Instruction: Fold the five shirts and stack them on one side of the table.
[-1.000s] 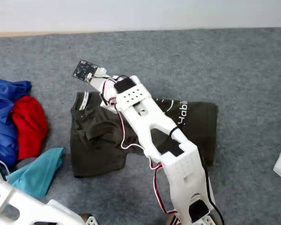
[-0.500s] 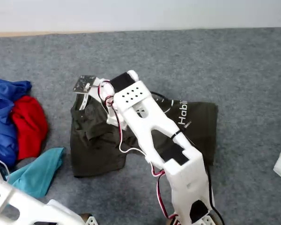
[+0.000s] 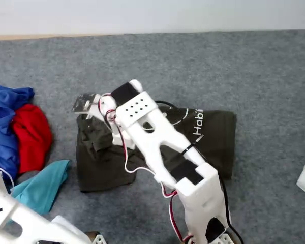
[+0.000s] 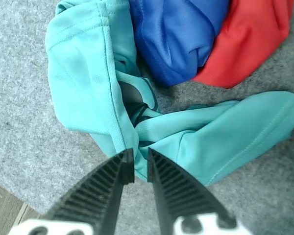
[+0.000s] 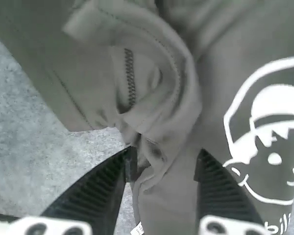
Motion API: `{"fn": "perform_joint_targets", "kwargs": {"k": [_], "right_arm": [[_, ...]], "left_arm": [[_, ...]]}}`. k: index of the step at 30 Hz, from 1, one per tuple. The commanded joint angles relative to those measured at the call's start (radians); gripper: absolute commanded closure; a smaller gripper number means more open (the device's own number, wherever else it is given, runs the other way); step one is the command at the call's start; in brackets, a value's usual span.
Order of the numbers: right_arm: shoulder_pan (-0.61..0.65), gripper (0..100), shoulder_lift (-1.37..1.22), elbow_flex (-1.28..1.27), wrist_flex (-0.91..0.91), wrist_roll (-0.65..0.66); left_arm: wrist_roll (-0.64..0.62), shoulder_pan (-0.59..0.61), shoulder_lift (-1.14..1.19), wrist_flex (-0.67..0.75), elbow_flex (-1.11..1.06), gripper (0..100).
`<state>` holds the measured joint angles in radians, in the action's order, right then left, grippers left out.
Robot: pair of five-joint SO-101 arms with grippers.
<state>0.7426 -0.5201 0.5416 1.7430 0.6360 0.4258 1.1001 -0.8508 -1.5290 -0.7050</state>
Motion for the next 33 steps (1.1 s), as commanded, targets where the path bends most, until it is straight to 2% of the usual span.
{"fn": "perform_joint_targets", "kwargs": {"k": [1, 7, 11, 21, 26, 33], "right_arm": [[0.028, 77.8, 0.054, -0.018, 0.041, 0.048], [0.007, 77.8, 0.15, -0.098, 0.036, 0.043], [-0.007, 77.8, 0.252, -0.25, -0.028, 0.043], [-0.007, 77.8, 0.536, -0.819, -0.515, 0.044], [-0.005, 77.8, 0.516, -0.907, -0.641, 0.049], [0.013, 77.8, 0.476, -0.905, -0.714, 0.051]], "left_arm": [[-0.009, -0.006, -0.018, 0.002, 0.007, 94], [-0.008, -0.006, -0.017, 0.002, 0.005, 94], [-0.008, -0.006, -0.017, 0.002, 0.005, 94], [-0.008, -0.006, -0.017, 0.002, 0.004, 94], [-0.008, -0.006, -0.017, 0.002, 0.004, 94], [-0.008, -0.006, -0.018, 0.003, -0.035, 94]]}}
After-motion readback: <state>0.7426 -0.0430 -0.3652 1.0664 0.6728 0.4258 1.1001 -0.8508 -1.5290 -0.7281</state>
